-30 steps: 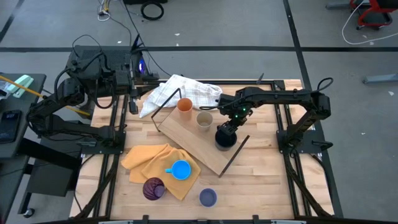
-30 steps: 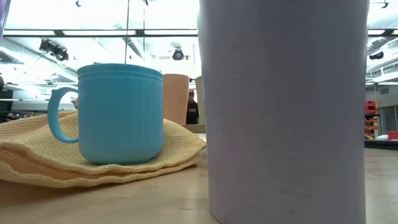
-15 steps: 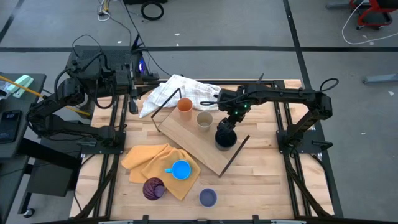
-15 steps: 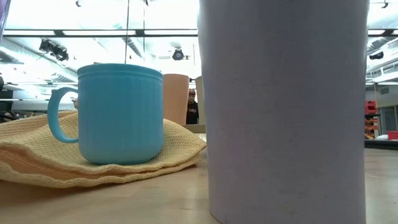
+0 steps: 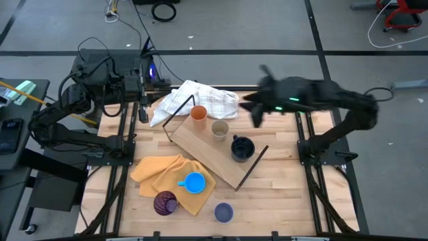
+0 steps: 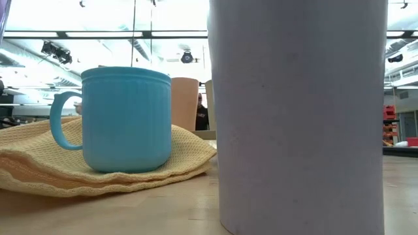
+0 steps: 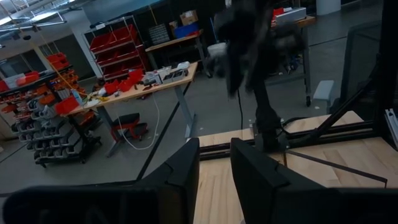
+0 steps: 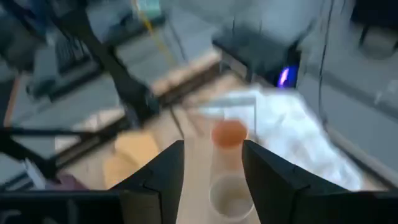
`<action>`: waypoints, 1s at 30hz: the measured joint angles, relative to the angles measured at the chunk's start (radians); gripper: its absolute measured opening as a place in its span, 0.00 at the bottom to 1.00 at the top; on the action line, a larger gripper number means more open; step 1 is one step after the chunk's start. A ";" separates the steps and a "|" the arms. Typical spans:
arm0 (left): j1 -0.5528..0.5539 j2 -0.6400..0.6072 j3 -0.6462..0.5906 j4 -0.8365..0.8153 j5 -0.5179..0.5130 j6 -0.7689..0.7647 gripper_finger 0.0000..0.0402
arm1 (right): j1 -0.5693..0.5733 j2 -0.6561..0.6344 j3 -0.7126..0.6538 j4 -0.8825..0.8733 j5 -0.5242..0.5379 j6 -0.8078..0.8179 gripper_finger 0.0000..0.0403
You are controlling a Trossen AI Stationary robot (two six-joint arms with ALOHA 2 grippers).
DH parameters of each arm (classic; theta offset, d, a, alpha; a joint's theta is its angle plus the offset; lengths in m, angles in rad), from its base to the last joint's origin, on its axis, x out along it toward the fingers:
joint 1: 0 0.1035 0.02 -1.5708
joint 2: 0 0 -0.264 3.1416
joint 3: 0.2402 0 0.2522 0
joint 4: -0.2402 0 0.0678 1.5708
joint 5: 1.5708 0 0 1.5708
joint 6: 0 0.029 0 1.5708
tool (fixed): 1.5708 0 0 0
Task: Stack small to large cups/mugs on shelf
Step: Put the blue mug on the shelf
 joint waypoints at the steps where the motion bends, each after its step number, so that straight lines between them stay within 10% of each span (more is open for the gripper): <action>1: 0.000 0.000 0.000 0.000 0.000 0.000 0.25 | 0.035 -0.034 -0.015 0.002 0.058 0.001 0.41; 9: 0.000 0.000 0.000 0.000 0.001 0.000 0.26 | 0.199 -0.268 -0.256 0.155 0.186 0.024 0.39; 20: 0.000 0.000 0.000 0.001 0.001 -0.001 0.26 | 0.187 -0.570 -0.953 0.685 0.167 0.112 0.38; 30: 0.000 0.002 0.000 0.054 0.001 0.001 0.26 | 0.017 -0.838 -1.315 1.048 -0.135 0.068 0.38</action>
